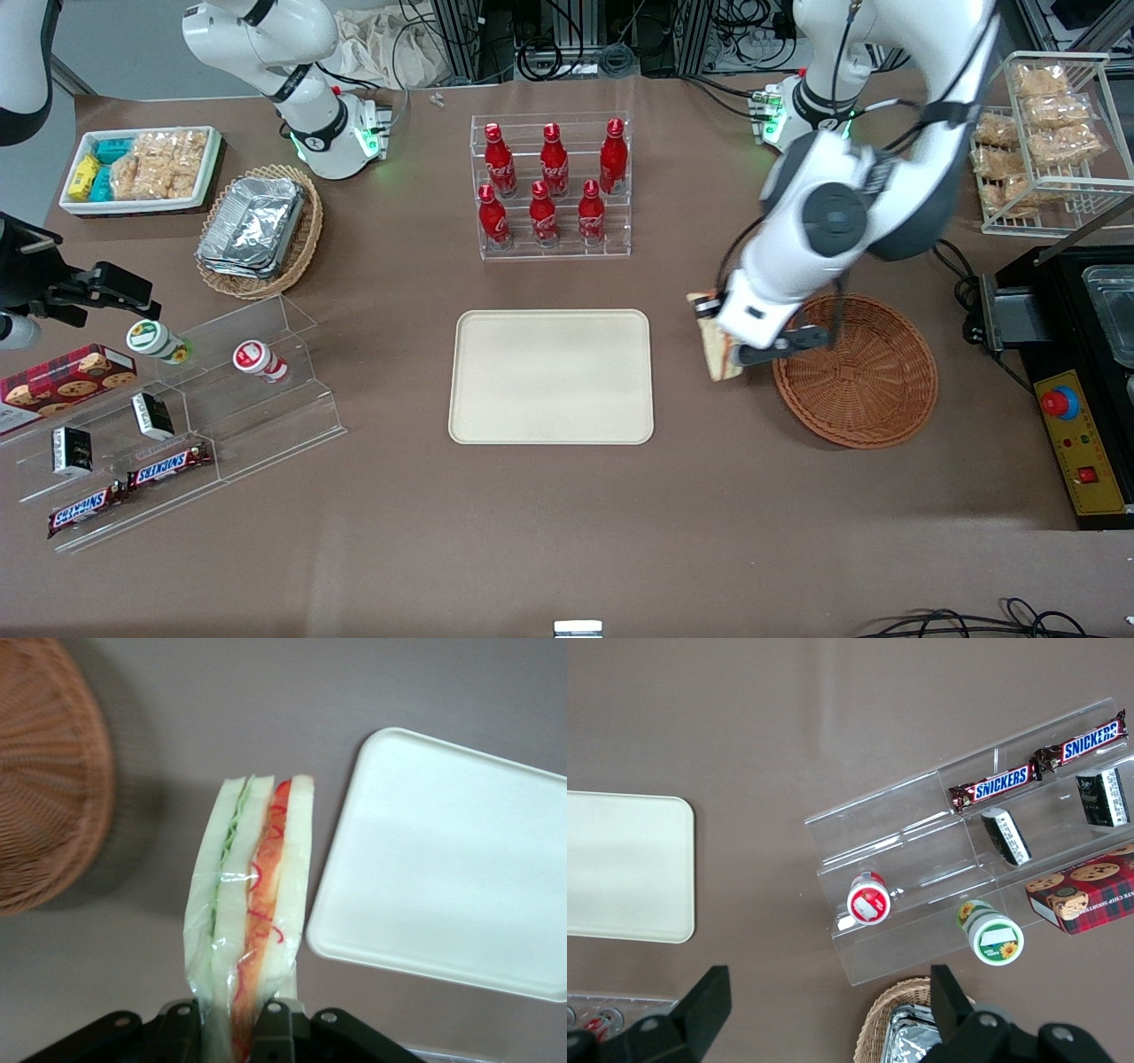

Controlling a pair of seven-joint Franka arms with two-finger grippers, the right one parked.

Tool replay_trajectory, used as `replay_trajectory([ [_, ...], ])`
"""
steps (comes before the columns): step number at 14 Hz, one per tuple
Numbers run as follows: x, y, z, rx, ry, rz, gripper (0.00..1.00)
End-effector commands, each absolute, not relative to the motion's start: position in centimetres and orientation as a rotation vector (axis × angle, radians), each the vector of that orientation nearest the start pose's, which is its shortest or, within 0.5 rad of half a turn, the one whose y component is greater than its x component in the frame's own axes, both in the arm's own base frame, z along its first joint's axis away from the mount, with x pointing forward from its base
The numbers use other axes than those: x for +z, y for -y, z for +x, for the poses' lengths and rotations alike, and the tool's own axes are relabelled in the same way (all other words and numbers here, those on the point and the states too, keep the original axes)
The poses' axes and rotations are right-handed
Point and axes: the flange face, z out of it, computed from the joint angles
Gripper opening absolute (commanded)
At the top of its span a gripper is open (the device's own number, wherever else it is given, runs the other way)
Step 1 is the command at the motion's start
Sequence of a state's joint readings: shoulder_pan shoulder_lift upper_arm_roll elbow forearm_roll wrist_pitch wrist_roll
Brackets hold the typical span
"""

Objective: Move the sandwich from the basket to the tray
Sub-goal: 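Lift the sandwich and carry it toward the cream tray, then lower the sandwich onto the tray and open the left gripper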

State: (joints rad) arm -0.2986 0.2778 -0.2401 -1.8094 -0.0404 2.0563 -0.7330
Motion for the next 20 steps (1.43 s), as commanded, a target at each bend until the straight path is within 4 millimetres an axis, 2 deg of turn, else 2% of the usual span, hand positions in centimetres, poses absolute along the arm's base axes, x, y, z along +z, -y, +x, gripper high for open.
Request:
replay_trajectory([
  [1, 36.4, 35.1, 53.5, 0.082, 0.324, -3.186, 0.0],
  [3, 35.2, 36.8, 53.6, 0.07, 0.269, -3.19, 0.0],
  [4, 33.8, 37.2, 53.6, 0.089, 0.261, -3.179, 0.0],
  [6, 32.2, 39.5, 52.5, 0.042, 0.166, -3.176, 0.0],
  [9, 29.1, 40.7, 52.7, 0.029, 0.11, -3.165, 0.0],
  [13, 26.9, 41.4, 52.9, -0.015, 0.081, -3.177, 0.0],
  [14, 26.5, 42.9, 51.8, -0.02, 0.032, -3.18, 0.0],
  [15, 26.0, 43.5, 51.2, -0.021, 0.008, -3.174, 0.0],
  [20, 24.5, 43.5, 51.3, -0.064, 0.0, -3.158, 0.0],
])
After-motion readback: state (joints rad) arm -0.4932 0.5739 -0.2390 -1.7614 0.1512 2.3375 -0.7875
